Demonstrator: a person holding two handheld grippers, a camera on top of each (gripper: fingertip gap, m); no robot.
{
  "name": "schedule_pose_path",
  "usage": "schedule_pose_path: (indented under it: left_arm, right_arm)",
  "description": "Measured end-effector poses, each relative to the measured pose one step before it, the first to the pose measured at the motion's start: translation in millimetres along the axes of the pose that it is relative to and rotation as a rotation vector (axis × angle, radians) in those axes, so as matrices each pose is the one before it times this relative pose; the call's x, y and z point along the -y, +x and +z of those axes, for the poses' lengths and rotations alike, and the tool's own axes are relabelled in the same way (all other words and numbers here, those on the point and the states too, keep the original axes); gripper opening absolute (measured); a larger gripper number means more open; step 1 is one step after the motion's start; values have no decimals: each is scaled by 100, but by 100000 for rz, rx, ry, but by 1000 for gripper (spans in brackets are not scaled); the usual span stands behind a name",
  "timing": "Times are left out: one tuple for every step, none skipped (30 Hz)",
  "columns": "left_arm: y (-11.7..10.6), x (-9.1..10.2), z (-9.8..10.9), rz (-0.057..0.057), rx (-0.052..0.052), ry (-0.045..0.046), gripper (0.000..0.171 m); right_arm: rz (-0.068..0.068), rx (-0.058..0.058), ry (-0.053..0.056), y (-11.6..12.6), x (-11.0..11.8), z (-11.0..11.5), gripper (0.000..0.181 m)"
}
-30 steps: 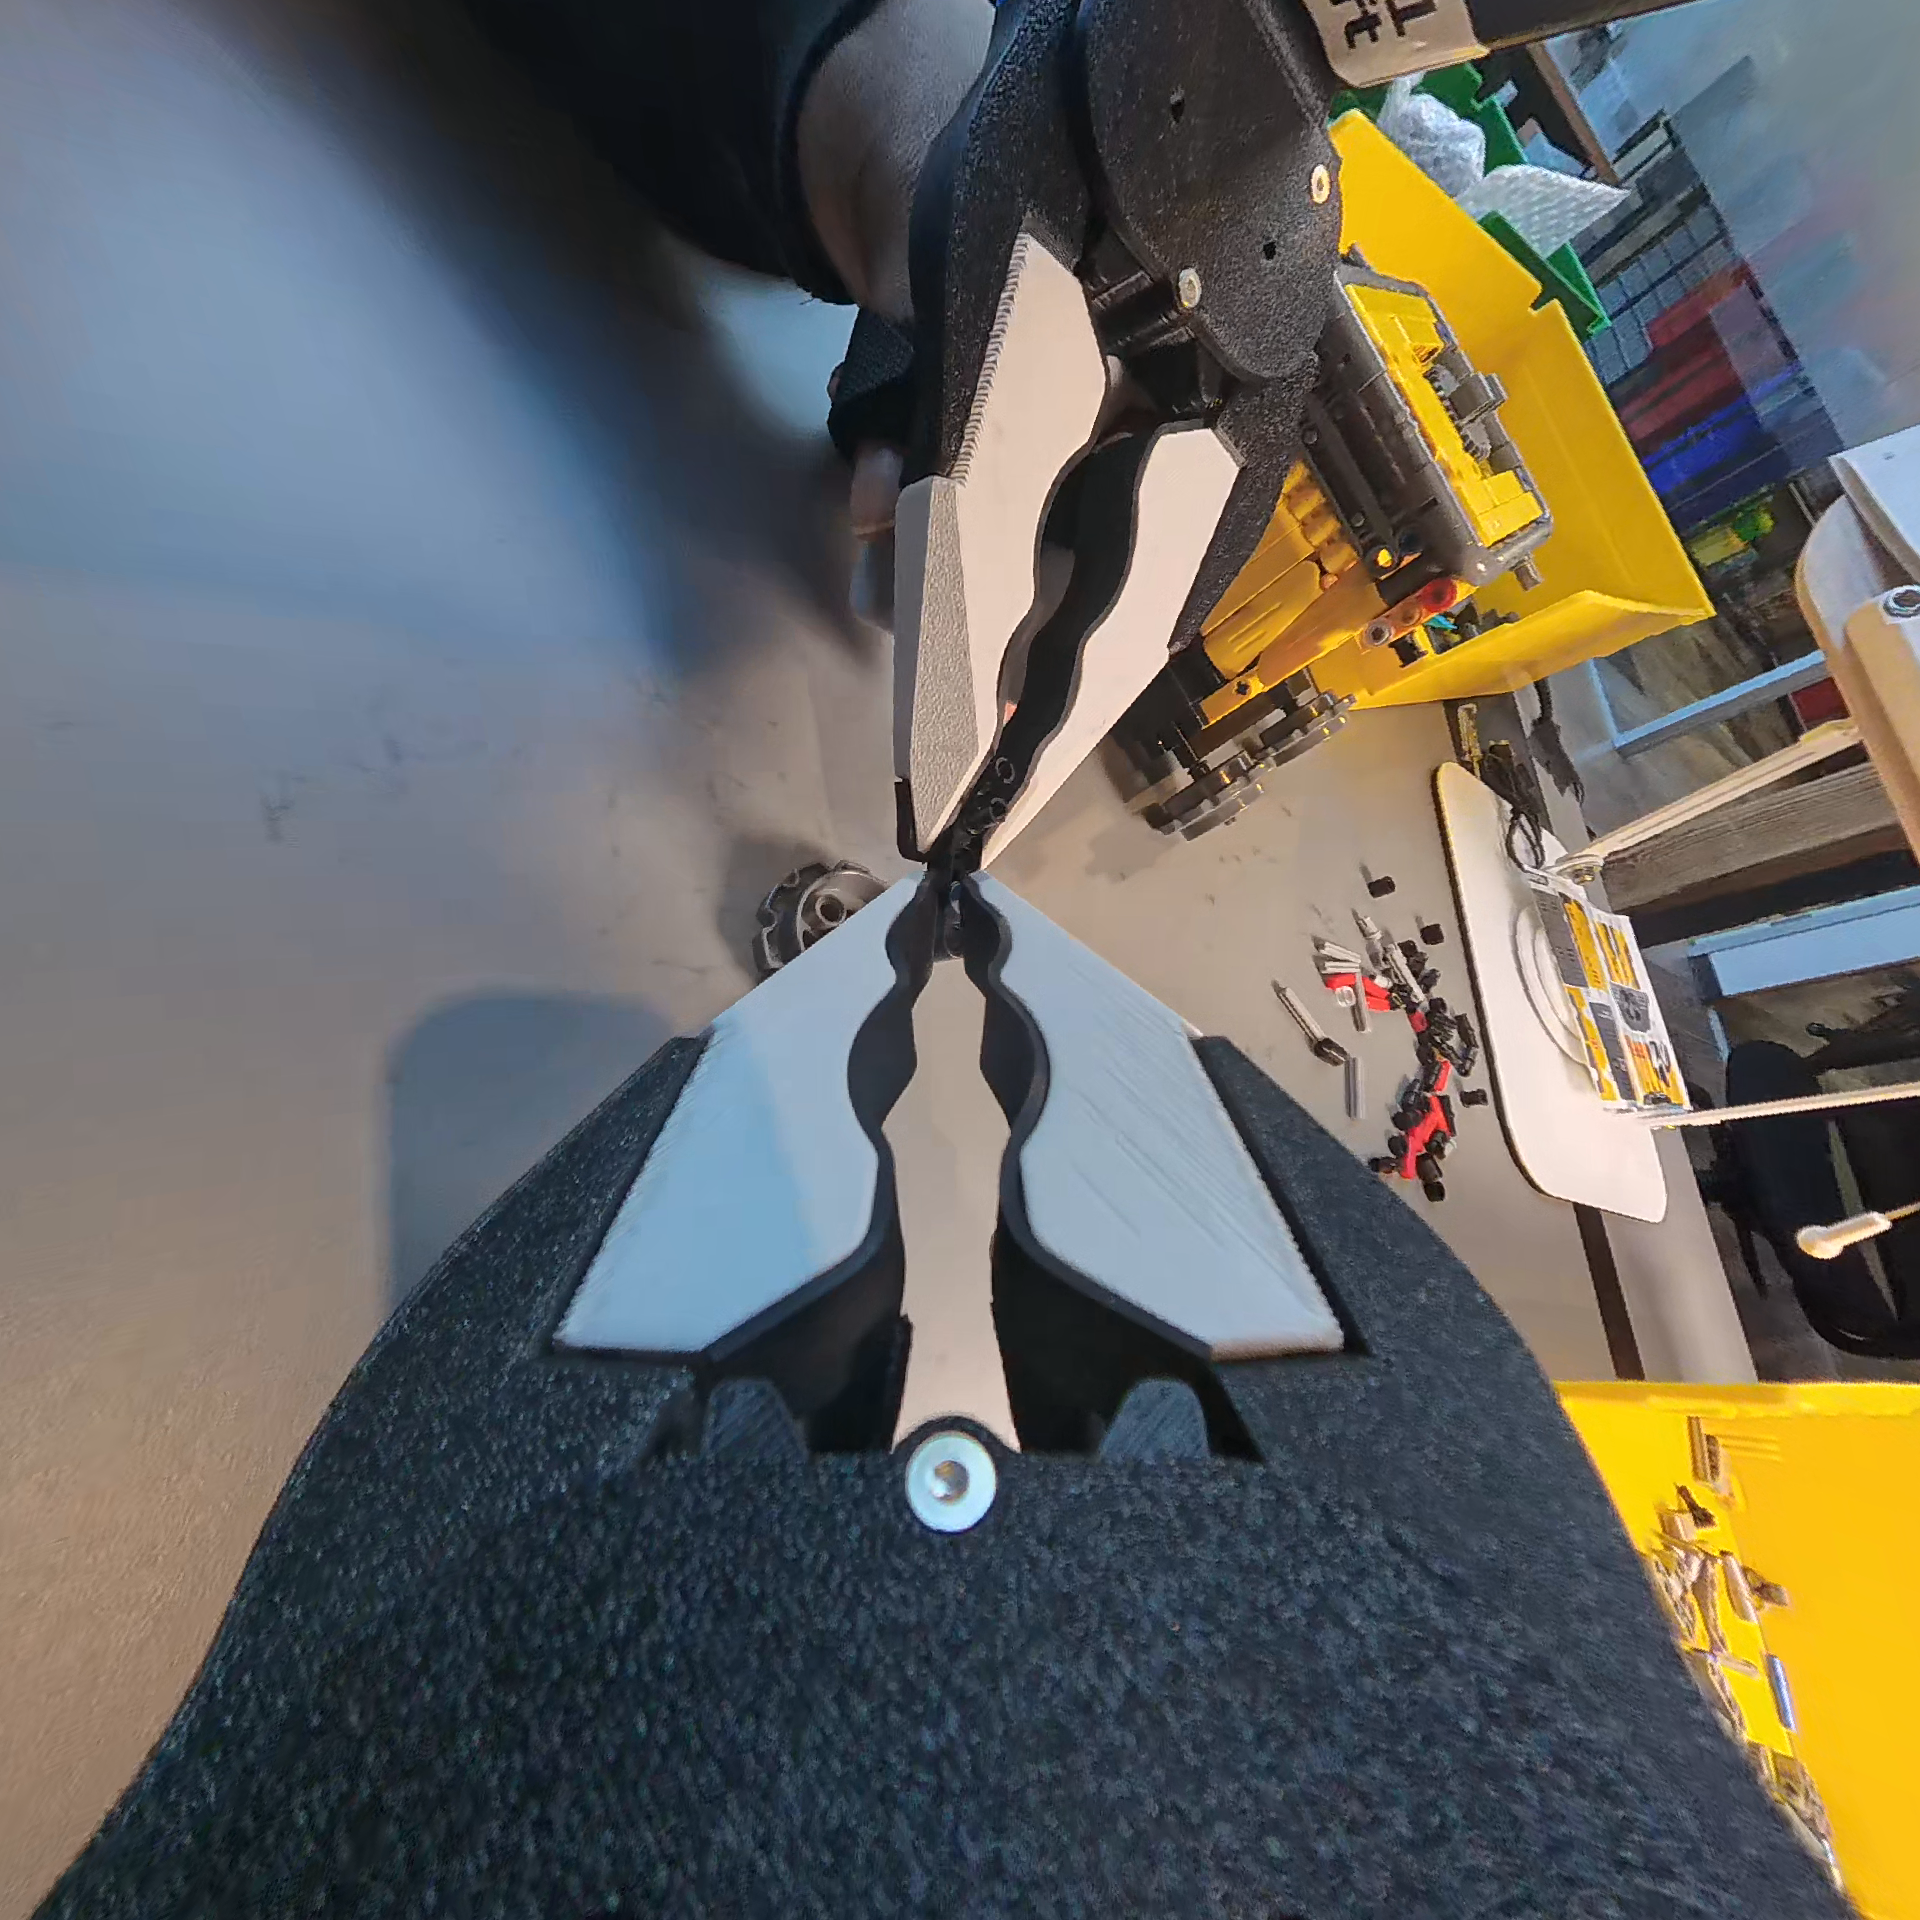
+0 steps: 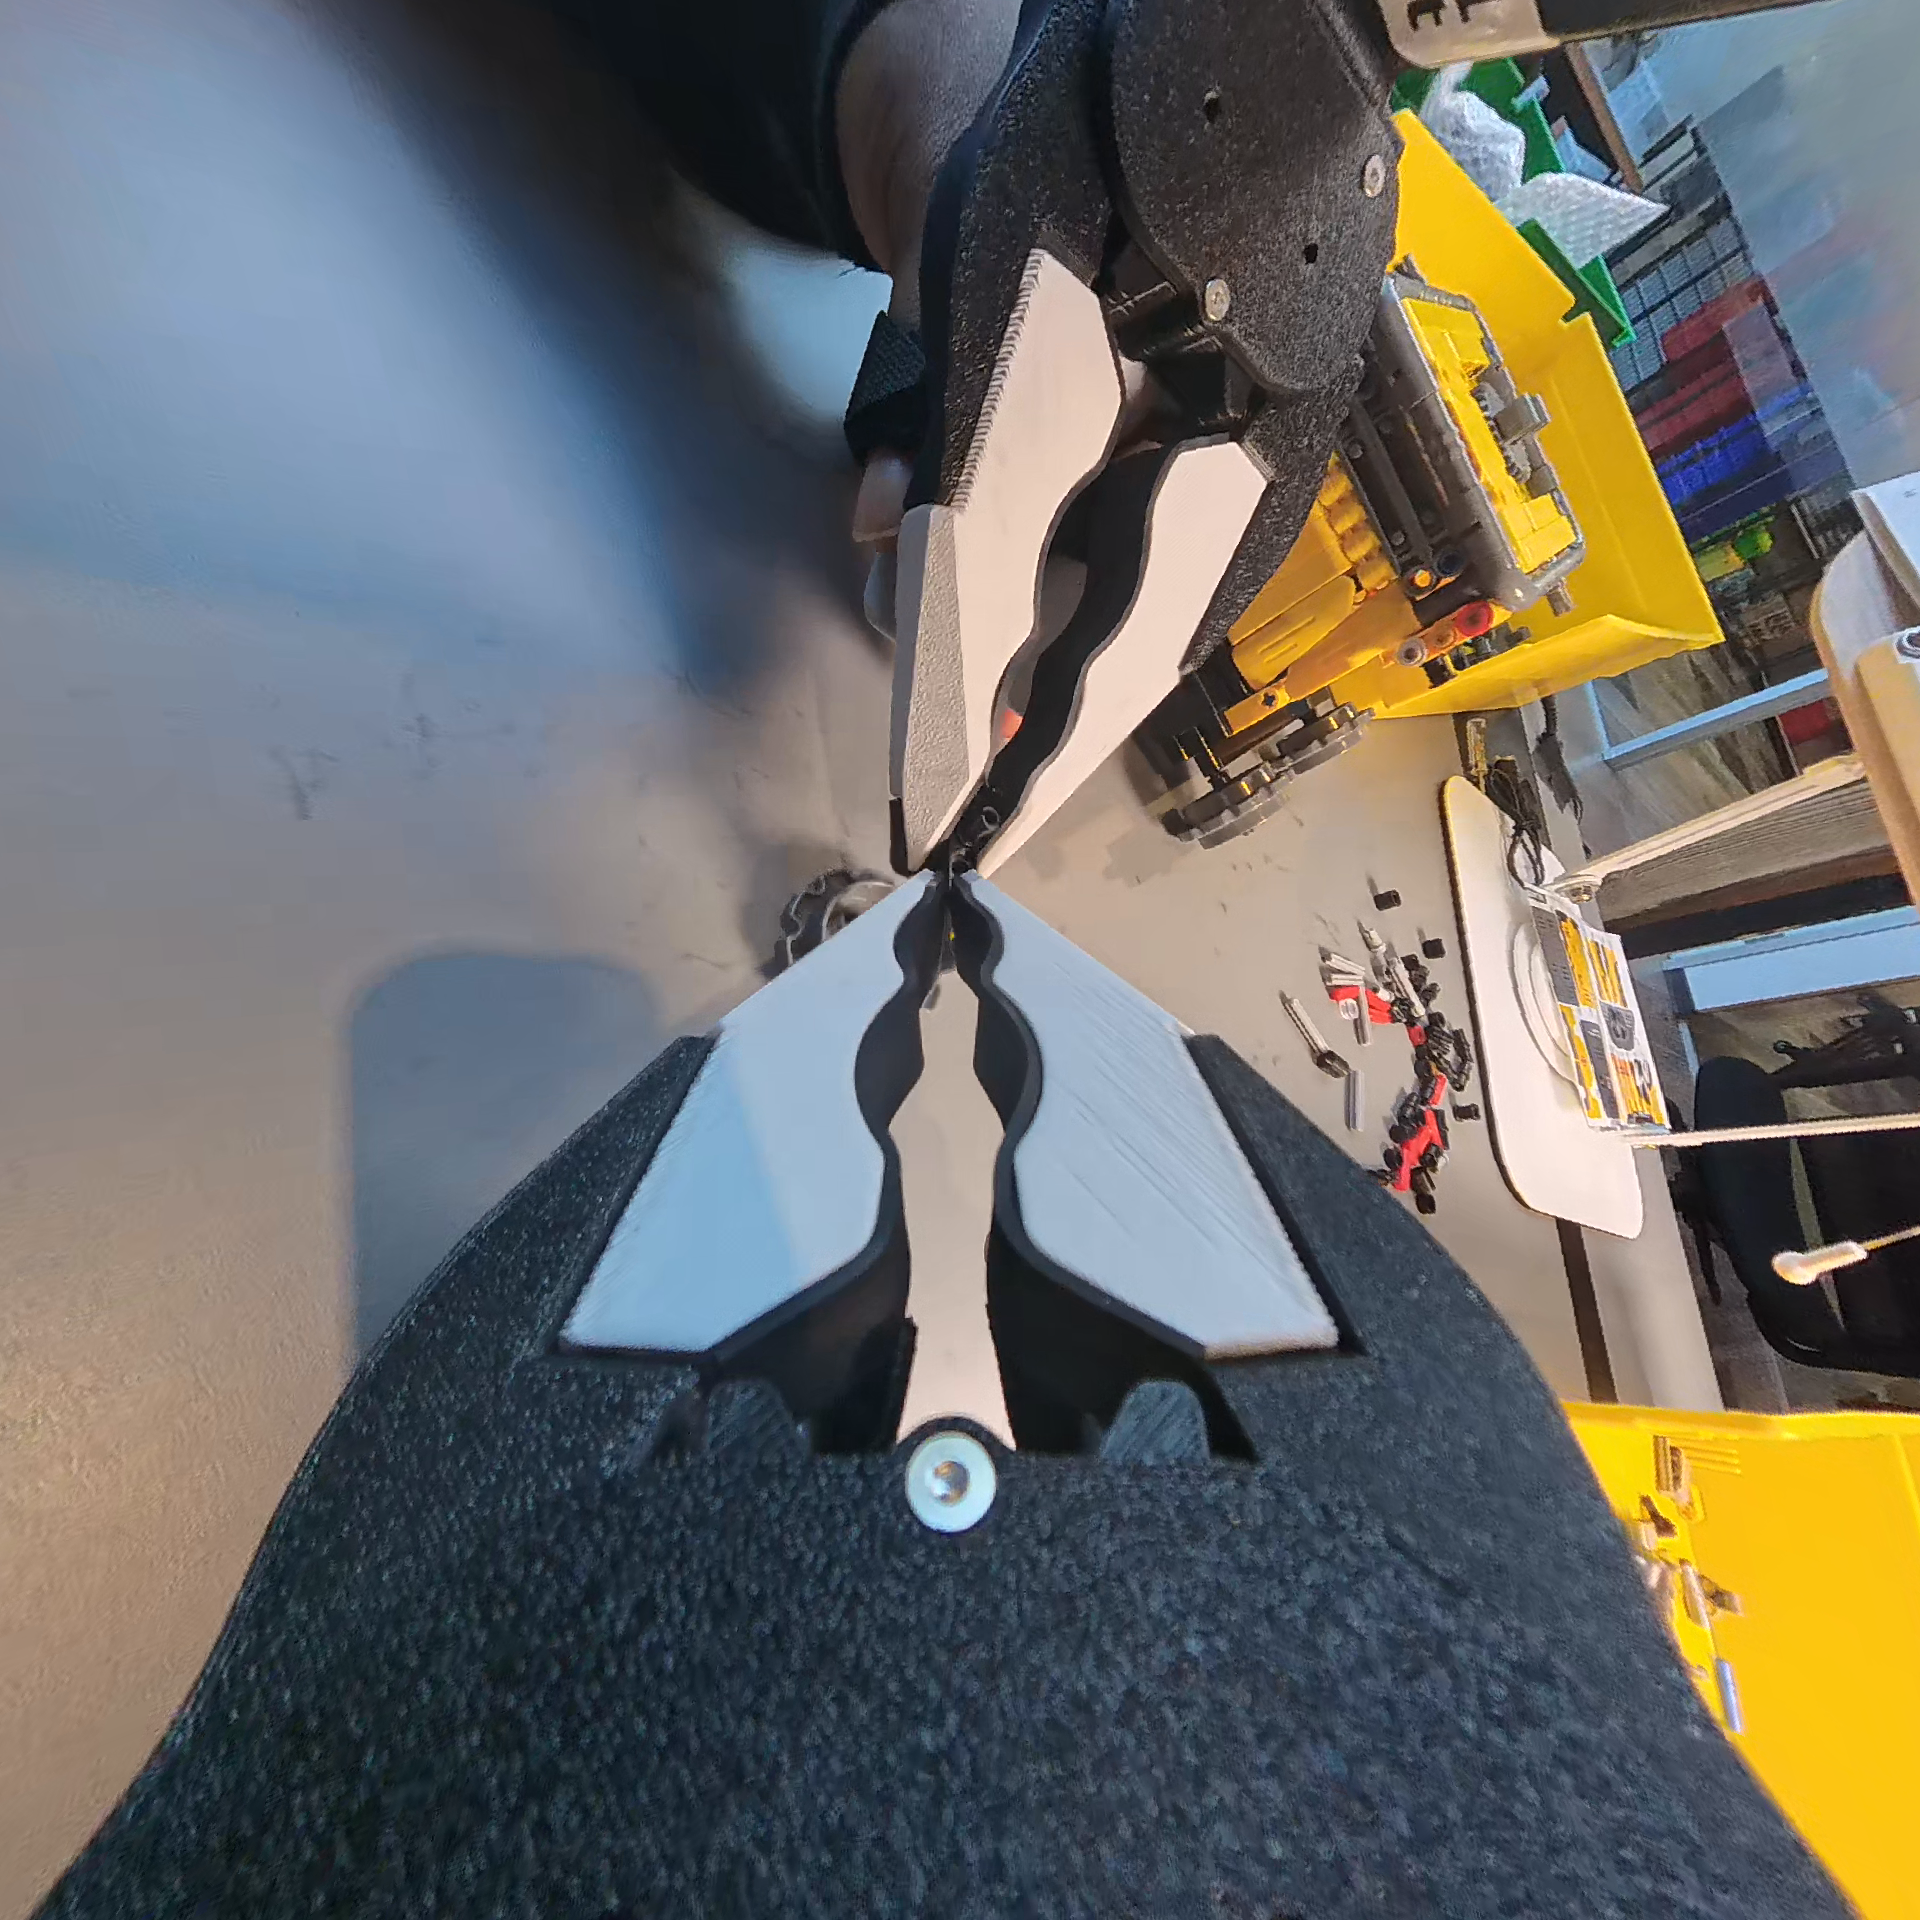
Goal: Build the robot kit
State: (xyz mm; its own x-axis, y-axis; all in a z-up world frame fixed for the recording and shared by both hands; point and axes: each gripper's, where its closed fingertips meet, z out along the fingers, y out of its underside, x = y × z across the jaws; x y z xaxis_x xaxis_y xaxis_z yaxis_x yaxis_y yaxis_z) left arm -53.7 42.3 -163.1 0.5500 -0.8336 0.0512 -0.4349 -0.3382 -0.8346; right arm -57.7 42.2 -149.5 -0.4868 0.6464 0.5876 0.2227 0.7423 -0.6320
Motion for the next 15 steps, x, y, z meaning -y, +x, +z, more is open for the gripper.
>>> schedule_pose_path:
  left_arm:
    - [22, -134, 55, 402, 549, -982, 5]
    - [17, -88, 45, 407, 653, -818, 5]
    - [-6, -8, 4, 312, 631, -473, 5]
    - [-25, 25, -5, 74, 589, -328, 5]
    - [1, 5, -8, -116, 400, -406, 5]
    - [5, -12, -8, -129, 197, -336, 5]
    - [-15, -5, -13, -119, 255, -216, 5]
    - [-14, 11, -3, -160, 204, -130, 6]
    - [-10, 6, 6, -199, 38, -126, 6]
    - [-31, 11, 1, -174, 117, -170, 5]
    - [-23, 19, 15, -18, 169, -191, 6]
    - [-11, 3, 12, 134, 117, -192, 6]
    - [-1, 5, -2, 60, 203, -186, 6]
    - [-15, -1, -3, -157, 172, -125, 6]
    - [-6, 1, 8, -177, 117, -50, 6]
  right_arm:
    - [447, 190, 194, -33, 25, 59, 1]
    - [447, 168, 180, -32, -3, 43, 1]
    - [714, 59, 196, 23, -17, -9, 1]
    - [1233, -155, 267, 129, -41, -119, 4]
    - [2308, -219, 905, 270, -10, -282, 6]
    - [3807, 612, 1661, 293, 48, -500, 8]
    - [4996, 2097, 1119, 197, -63, -599, 12]
    - [5515, 3346, -632, 14, -364, -534, 17]
    - [5021, 3503, -2302, -114, -660, -322, 21]
    - [3538, 2320, -3053, -90, -806, -24, 28]
    - [2425, 2177, -3188, -210, -794, 285, 35]
    - [2300, 3058, -2548, -437, -613, 469, 41]
    - [2321, 2661, -2212, -382, -440, 548, 46]
    - [1621, 1817, -2310, -269, -337, 535, 48]
    - [647, 1610, -1901, -284, -210, 421, 50]
